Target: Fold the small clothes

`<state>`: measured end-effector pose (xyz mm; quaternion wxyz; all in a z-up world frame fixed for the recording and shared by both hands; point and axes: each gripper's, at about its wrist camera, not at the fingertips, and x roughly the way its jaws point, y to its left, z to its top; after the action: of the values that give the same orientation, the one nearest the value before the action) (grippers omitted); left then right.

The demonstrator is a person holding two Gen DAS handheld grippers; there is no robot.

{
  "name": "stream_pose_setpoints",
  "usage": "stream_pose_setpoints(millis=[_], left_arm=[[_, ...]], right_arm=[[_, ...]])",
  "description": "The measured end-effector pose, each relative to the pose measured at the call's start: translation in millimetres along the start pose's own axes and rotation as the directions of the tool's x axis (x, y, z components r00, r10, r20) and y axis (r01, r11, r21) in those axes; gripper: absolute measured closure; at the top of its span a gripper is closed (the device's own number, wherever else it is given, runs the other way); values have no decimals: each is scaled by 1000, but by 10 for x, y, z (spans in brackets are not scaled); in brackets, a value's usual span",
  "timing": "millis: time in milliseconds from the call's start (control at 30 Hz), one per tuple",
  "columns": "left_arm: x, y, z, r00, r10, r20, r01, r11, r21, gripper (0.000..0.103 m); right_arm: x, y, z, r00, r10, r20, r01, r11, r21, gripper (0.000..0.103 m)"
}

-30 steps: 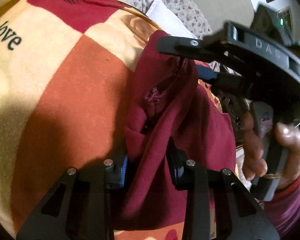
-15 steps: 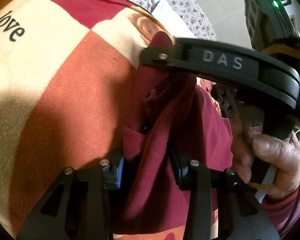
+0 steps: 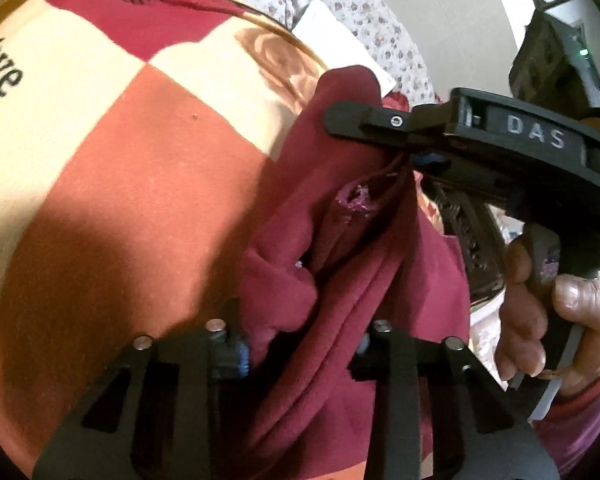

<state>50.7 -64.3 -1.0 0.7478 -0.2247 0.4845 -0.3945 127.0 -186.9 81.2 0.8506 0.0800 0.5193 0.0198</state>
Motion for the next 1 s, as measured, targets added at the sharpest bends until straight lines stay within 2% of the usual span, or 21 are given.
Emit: stream_pose_setpoints(millis=[33,67,100,167,267,333,433,533,600,700,767,1000], left_arm=[[-2,-17,5,1000,1,6,-1,1000,8,75],[-12,-40,-1,1000,4,12,-4,1000,17,76],[-31,-65,-8,1000,6,19,-6,1000,27,76],[-55,-114,-15,1000,6,27,-7,999,41,77],[-67,-147,-11,1000,3,30,-4,999,50,77],[-74,-158,-24,999,3,32,-5,999,51,77],[-126,-150,-69,999,4,34,-6,999,50,77],[-125,-186,-85,999,9,33,-11,998,54,78],[-133,-235,-101,999,13,30,-15,998,66,78],[-160,-346,-106,999,19,29,-21,996,90,78],[-173,-406,-116,999,20,28,-22,995,100,78],[-206,-702,-78,999,20,31,-25,988,153,79]], right_arm=[[-1,1,3,1000,-6,-3,6,1000,4,81],[-1,25,12,1000,-17,-8,17,1000,8,77],[0,32,14,1000,-26,-14,26,1000,10,64],[22,92,14,998,-41,-40,41,999,6,49],[74,251,1,994,-95,-53,91,993,-70,40],[157,322,-5,988,-134,-72,125,986,-108,37],[254,341,-16,979,-186,-84,173,975,-141,37],[228,315,-60,982,-184,-50,175,974,-146,38],[161,255,-98,984,-178,-26,173,976,-135,51],[30,164,-135,992,-124,1,123,988,-91,65],[-70,122,-167,996,-92,18,93,992,-81,70],[-429,-29,-232,998,-2,56,4,999,-38,77]])
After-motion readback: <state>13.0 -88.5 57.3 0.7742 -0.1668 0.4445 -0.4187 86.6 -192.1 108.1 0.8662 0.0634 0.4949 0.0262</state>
